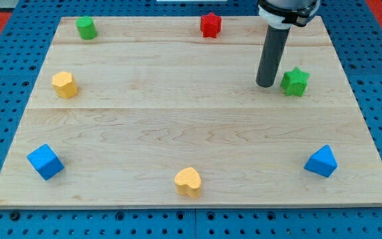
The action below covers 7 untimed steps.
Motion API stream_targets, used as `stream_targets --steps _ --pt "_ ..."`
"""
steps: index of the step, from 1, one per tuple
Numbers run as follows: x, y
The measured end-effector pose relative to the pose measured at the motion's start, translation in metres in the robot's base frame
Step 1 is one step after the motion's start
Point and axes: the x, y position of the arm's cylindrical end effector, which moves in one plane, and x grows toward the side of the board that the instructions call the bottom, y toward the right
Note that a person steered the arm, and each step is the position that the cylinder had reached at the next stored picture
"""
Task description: Push red circle closer to the red star
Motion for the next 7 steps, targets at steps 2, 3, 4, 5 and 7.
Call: stream_targets --steps 2,3,4,5,7 --pt "-0.003 -0.007" --pt "-0.011 -0.023" --pt "-0.012 -0.023" --pt "-0.012 -0.023" --pt "-0.012 -0.022"
